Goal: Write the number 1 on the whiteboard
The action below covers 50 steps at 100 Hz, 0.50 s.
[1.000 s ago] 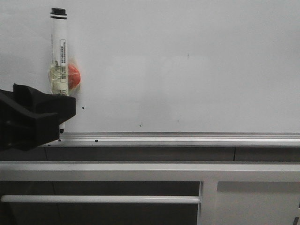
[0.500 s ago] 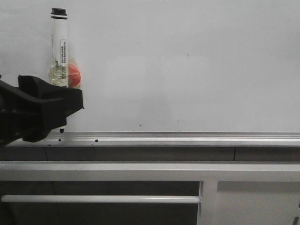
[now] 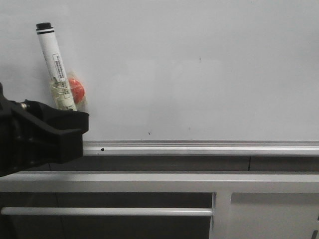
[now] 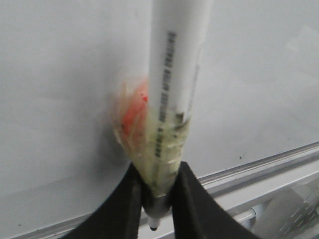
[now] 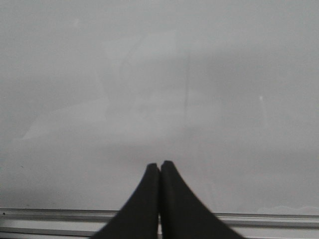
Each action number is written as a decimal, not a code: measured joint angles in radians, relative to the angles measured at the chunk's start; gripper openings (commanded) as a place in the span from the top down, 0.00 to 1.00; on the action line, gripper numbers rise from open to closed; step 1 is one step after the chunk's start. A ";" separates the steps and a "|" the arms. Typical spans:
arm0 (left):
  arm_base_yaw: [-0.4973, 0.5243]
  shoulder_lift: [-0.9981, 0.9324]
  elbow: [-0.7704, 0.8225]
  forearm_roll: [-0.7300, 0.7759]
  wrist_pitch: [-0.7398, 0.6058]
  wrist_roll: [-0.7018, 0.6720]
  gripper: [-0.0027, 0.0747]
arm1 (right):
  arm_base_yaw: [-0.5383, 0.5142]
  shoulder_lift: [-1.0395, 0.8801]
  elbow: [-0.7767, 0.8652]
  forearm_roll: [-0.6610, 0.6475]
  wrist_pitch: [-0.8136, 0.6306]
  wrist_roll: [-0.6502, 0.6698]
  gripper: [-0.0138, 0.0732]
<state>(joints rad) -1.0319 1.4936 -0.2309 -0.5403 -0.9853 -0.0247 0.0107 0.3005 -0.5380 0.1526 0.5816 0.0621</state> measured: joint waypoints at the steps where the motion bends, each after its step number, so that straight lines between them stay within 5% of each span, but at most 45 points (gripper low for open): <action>1: 0.000 0.000 0.000 0.006 0.000 0.000 0.99 | 0.003 0.000 0.000 0.000 0.000 0.000 0.91; 29: 0.000 -0.025 -0.002 0.264 0.014 0.086 0.99 | 0.210 0.029 -0.002 -0.001 0.007 -0.263 0.91; 50: 0.000 -0.123 -0.121 0.308 0.389 0.226 0.99 | 0.512 0.144 -0.035 -0.024 0.036 -0.345 0.90</action>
<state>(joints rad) -1.0319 1.3706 -0.3524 -0.2320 -0.5967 0.2010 0.5223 0.4448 -0.5726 0.1284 0.6179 -0.2825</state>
